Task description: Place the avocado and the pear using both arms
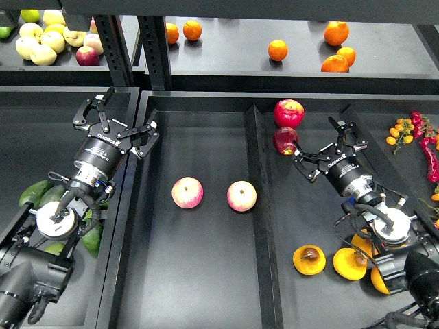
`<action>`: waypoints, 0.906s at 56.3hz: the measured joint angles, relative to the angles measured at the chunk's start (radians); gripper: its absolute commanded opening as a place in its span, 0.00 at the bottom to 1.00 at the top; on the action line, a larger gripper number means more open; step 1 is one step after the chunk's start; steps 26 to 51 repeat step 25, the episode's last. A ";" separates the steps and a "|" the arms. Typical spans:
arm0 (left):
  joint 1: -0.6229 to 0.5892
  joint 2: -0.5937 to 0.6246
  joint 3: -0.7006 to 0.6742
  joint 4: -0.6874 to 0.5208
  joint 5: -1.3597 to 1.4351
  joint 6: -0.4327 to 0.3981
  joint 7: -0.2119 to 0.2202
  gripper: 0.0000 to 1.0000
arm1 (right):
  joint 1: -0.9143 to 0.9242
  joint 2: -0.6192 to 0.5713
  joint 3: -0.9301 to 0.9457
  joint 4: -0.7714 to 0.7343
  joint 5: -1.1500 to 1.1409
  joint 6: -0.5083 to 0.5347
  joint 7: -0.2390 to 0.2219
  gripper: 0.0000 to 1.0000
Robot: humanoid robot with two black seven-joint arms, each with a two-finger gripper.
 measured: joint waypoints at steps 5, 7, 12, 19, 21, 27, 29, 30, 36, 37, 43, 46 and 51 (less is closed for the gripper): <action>0.000 0.000 0.003 -0.003 0.000 -0.001 -0.003 0.99 | 0.000 0.000 0.000 0.000 0.000 0.000 0.000 1.00; 0.000 0.000 0.004 -0.003 0.000 -0.002 -0.004 0.99 | 0.000 0.000 0.000 0.000 0.000 0.000 0.000 1.00; 0.000 0.000 0.005 -0.005 -0.001 -0.005 -0.013 0.99 | 0.000 0.000 0.000 0.000 0.000 0.000 0.000 1.00; 0.001 0.000 0.005 -0.007 -0.001 -0.007 -0.016 0.99 | 0.000 0.000 0.000 0.000 0.000 0.000 0.000 1.00; 0.001 0.000 0.005 -0.007 -0.001 -0.007 -0.016 0.99 | 0.000 0.000 0.000 0.000 0.000 0.000 0.000 1.00; 0.001 0.000 0.005 -0.007 -0.001 -0.007 -0.016 0.99 | -0.001 0.000 0.000 0.000 0.000 0.000 0.000 1.00; 0.001 0.000 0.005 -0.007 -0.001 -0.007 -0.016 0.99 | -0.001 0.000 0.000 0.000 0.000 0.000 0.000 1.00; 0.001 0.000 0.005 -0.007 -0.001 -0.007 -0.016 0.99 | -0.001 0.000 0.000 0.000 0.000 0.000 0.000 1.00; 0.001 0.000 0.005 -0.007 -0.001 -0.007 -0.016 0.99 | -0.001 0.000 0.000 0.000 0.000 0.000 0.000 1.00; 0.001 0.000 0.005 -0.007 -0.001 -0.007 -0.016 0.99 | -0.001 0.000 0.000 0.000 0.000 0.000 0.000 1.00; 0.001 0.000 0.005 -0.007 -0.001 -0.007 -0.016 0.99 | -0.001 0.000 0.000 0.000 0.000 0.000 0.000 1.00; 0.001 0.000 0.005 -0.007 -0.001 -0.007 -0.016 0.99 | -0.001 0.000 0.000 0.000 0.000 0.000 0.000 1.00; 0.001 0.000 0.005 -0.007 -0.001 -0.007 -0.016 0.99 | -0.001 0.000 0.000 0.000 0.000 0.000 0.000 1.00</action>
